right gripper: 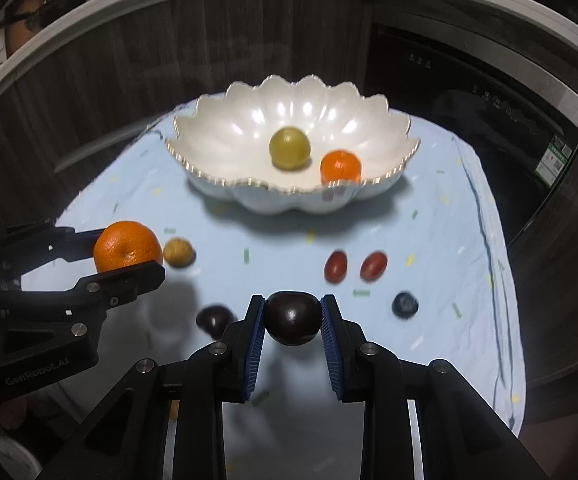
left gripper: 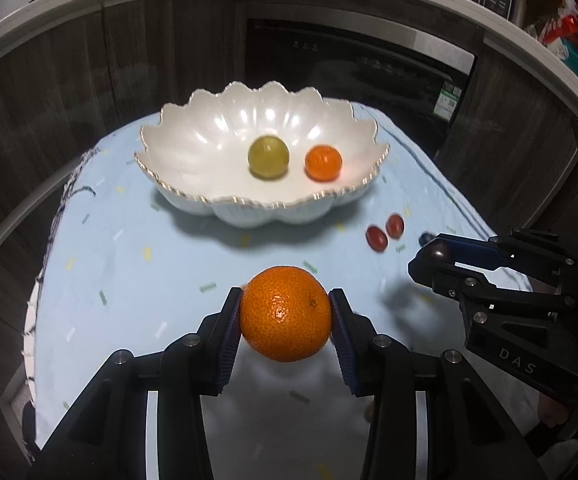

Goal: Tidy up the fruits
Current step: 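Carry the orange and plum over the white bowl with both tools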

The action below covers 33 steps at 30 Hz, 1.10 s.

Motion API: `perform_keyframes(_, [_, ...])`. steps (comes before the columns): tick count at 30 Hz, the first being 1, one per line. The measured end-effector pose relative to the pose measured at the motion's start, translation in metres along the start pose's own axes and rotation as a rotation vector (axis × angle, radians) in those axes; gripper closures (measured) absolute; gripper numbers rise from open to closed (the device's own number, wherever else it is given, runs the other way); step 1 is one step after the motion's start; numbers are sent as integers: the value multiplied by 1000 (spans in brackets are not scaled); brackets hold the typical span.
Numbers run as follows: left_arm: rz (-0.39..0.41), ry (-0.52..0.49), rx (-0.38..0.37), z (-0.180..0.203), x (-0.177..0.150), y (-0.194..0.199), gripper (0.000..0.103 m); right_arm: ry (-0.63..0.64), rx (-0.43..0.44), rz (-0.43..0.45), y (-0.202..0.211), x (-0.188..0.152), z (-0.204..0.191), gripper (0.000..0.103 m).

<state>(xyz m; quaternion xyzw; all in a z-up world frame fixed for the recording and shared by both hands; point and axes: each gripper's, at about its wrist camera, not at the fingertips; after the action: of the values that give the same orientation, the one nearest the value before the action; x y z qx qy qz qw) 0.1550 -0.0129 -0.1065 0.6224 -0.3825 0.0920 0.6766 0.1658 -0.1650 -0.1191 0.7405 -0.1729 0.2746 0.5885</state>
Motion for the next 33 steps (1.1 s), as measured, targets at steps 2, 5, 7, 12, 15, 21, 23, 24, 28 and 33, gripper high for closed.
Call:
perform_keyframes(2, [8, -2, 4, -4, 6, 1, 61, -8, 3, 14, 1, 8, -1, 74])
perform_keyframes(5, [23, -4, 18, -12, 18, 4, 61, -10, 3, 43, 5, 20, -4, 74])
perform_keyframes(7, [30, -5, 22, -17, 24, 4, 61, -7, 3, 62, 7, 28, -6, 74])
perform_keyframes(12, [38, -19, 33, -30, 41, 2, 61, -8, 7, 96, 9, 47, -12, 74])
perform_keyframes(15, [41, -21, 38, -36, 50, 0, 61, -13, 8, 104, 7, 55, -13, 74])
perform_keyframes(21, [43, -17, 43, -49, 65, -10, 61, -29, 11, 110, 1, 71, -15, 74])
perform_keyframes(23, [37, -16, 44, -55, 70, -15, 61, -34, 10, 108, -2, 76, -15, 74])
perform_keyframes(24, [35, -15, 44, -58, 72, -17, 61, -38, 8, 106, -4, 80, -16, 74])
perform_keyframes(28, [28, -15, 42, -69, 79, -24, 61, -50, 3, 99, -13, 89, -18, 74])
perform_keyframes(33, [20, -17, 36, -82, 89, -35, 61, -63, 3, 76, -26, 99, -22, 74])
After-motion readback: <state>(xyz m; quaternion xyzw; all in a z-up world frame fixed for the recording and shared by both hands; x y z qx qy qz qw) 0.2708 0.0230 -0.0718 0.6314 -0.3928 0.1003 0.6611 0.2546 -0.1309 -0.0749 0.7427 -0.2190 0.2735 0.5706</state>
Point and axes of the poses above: each gripper's, at about its wrist camera, not at the fingertips, and y roughly against the way its jaws point, z to its right, x to its top, and after that the axes turned 15 degrees about -y, right-handed
